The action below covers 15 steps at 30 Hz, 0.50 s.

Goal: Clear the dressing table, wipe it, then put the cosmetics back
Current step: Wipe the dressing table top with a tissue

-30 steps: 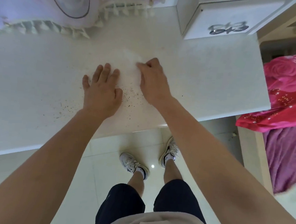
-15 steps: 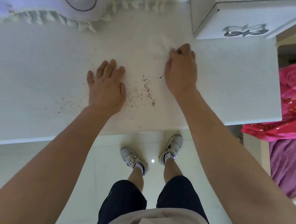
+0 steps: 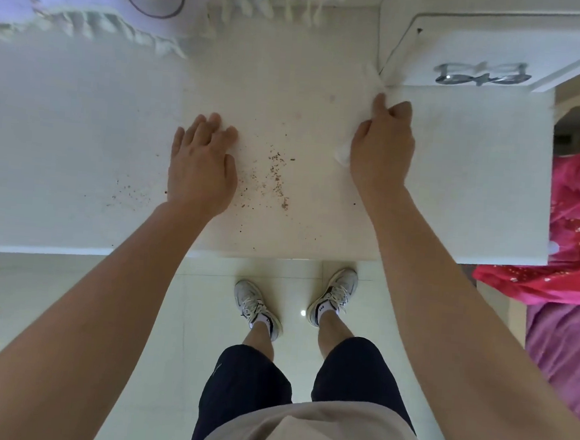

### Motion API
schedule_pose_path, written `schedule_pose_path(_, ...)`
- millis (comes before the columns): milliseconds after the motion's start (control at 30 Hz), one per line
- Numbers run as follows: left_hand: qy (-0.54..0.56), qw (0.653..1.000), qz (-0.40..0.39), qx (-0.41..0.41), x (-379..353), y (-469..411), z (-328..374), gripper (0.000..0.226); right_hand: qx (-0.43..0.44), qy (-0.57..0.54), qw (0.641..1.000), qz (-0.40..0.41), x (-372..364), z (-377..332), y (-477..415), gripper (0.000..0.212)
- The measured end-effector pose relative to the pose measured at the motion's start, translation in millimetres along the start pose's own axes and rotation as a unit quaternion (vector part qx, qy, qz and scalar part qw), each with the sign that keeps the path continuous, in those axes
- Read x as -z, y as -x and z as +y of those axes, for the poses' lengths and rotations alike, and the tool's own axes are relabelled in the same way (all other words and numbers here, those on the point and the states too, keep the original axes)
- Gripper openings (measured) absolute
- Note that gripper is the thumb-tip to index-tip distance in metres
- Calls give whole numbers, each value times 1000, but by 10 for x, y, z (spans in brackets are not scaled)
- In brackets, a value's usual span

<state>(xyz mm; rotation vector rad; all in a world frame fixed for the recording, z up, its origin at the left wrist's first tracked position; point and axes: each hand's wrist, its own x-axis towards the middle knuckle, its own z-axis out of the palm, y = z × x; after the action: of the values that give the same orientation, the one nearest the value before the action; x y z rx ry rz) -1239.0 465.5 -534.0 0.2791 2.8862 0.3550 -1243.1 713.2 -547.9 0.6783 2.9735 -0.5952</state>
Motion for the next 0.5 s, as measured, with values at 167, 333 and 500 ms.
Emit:
schedule_pose_path(167,11,999,3,33,-15,-12,107,45,202,-35,968,-144,-208,-627,323,36)
schedule_pose_path(333,25,998,16,50,2,-10,181,43,175,-176,968,-30,107,-123,163,37)
schedule_pose_path(500,28,998,22,46,3,-27,170,41,26,35,999,32,326,877,90,50)
